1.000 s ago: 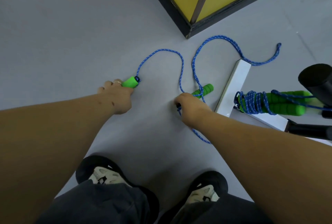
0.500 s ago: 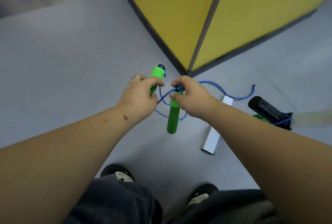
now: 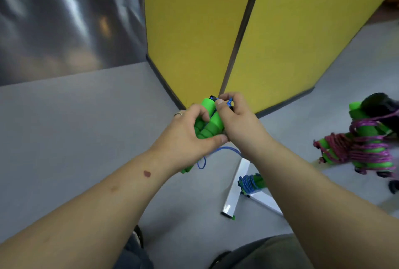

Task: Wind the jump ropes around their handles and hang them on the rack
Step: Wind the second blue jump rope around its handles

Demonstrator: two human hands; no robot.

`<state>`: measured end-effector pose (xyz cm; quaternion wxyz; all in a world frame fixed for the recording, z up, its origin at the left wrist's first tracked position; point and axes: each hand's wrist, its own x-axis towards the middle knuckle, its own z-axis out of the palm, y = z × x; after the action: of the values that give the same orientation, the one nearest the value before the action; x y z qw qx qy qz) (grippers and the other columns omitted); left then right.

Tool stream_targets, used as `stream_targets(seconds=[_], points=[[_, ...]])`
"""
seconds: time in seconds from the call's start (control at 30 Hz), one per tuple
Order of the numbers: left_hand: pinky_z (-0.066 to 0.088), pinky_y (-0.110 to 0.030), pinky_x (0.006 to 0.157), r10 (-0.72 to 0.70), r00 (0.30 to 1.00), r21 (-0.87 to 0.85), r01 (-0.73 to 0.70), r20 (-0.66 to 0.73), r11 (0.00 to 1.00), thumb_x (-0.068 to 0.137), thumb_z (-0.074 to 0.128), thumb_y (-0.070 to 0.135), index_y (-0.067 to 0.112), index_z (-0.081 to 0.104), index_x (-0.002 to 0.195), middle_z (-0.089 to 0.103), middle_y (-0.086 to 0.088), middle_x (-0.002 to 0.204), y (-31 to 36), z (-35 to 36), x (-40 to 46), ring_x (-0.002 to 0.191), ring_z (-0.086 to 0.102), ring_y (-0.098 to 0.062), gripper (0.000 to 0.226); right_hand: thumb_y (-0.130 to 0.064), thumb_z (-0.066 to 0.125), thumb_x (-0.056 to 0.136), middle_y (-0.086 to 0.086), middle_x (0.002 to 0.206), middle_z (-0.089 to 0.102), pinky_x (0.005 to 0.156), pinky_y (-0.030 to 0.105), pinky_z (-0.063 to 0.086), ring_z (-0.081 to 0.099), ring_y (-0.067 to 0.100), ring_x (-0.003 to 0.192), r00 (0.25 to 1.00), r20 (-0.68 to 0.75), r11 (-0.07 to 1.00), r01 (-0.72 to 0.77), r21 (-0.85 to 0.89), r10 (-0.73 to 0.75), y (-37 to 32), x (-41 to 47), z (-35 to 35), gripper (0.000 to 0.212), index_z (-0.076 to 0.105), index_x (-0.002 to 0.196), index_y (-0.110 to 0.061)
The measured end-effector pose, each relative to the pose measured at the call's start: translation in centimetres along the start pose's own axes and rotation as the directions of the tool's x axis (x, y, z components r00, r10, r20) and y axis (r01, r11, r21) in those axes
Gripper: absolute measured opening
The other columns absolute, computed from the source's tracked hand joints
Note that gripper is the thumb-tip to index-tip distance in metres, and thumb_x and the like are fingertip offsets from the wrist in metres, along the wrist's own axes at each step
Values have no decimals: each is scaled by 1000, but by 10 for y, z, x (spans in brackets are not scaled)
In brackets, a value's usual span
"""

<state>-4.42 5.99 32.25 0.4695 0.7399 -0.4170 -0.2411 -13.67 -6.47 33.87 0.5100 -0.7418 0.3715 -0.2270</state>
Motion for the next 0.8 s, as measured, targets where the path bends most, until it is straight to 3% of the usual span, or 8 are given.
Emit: stream_targets(seconds=[0.2, 0.27, 0.33, 0.37, 0.43, 0.6, 0.7, 0.8], points=[[52, -37, 68, 124, 991, 269, -133, 48, 954, 78, 74, 26, 37, 37, 95, 48, 8, 102, 41, -15, -17, 85, 57, -22, 42, -35, 47, 103, -4, 80, 60, 52, 26, 50, 55, 9, 53, 996, -2, 996, 93, 13, -93, -37, -35, -23, 19, 59, 118, -36], [52, -37, 65, 118, 986, 295, -148, 117, 944, 78, 72, 24, 36, 38, 94, 49, 8, 100, 47, -19, -17, 83, 56, -20, 40, -34, 49, 103, -2, 97, 60, 57, 16, 50, 58, 2, 63, 992, -22, 992, 126, 31, -125, -33, -36, -27, 22, 62, 121, -35], [49, -36, 51, 89, 974, 261, -143, 208, 955, 79, 74, 21, 35, 41, 94, 51, 4, 94, 49, -24, -15, 64, 53, -14, 38, -38, 55, 99, 0, 116, 56, 74, 11, 47, 58, -2, 89, 987, -70, 987, 151, 61, -147, -23, -31, -29, 23, 67, 119, -36], [46, -33, 43, 69, 963, 211, -126, 259, 969, 80, 74, 19, 34, 43, 95, 52, 2, 90, 49, -27, -13, 53, 49, -13, 38, -42, 56, 96, -1, 120, 58, 84, 18, 46, 58, 3, 100, 990, -51, 985, 139, 101, -134, -19, -27, -29, 25, 70, 116, -36], [44, -33, 40, 44, 938, 148, -101, 343, 984, 81, 77, 16, 32, 46, 99, 56, -2, 83, 47, -33, -6, 46, 45, -14, 38, -47, 55, 92, -1, 111, 66, 89, 33, 45, 60, 14, 100, 996, 59, 976, 55, 213, -69, -7, -16, -29, 32, 74, 108, -27], [51, -43, 48, 8, 925, 190, -87, 380, 978, 81, 80, 22, 36, 49, 102, 60, 4, 86, 21, -39, 13, 52, 50, -13, 41, -49, 52, 98, 4, 78, 59, 67, 35, 47, 58, 17, 71, 974, 224, 984, -6, 179, -34, 13, 6, -20, 44, 63, 101, -7], [48, -29, 53, 8, 921, 276, -124, 388, 953, 80, 80, 29, 37, 47, 103, 52, 18, 94, 5, -36, 20, 61, 51, -9, 41, -40, 49, 104, 5, 67, 48, 45, 27, 37, 46, 17, 51, 970, 245, 981, -57, 184, 10, 23, 9, -12, 36, 60, 101, -7], [44, -19, 51, 24, 928, 308, -148, 371, 940, 81, 79, 36, 39, 42, 103, 49, 20, 97, -1, -29, 22, 67, 54, -1, 44, -34, 52, 104, 0, 62, 40, 44, 23, 26, 35, 14, 50, 976, 217, 970, -78, 230, 27, 26, 15, -10, 30, 60, 92, -7]])
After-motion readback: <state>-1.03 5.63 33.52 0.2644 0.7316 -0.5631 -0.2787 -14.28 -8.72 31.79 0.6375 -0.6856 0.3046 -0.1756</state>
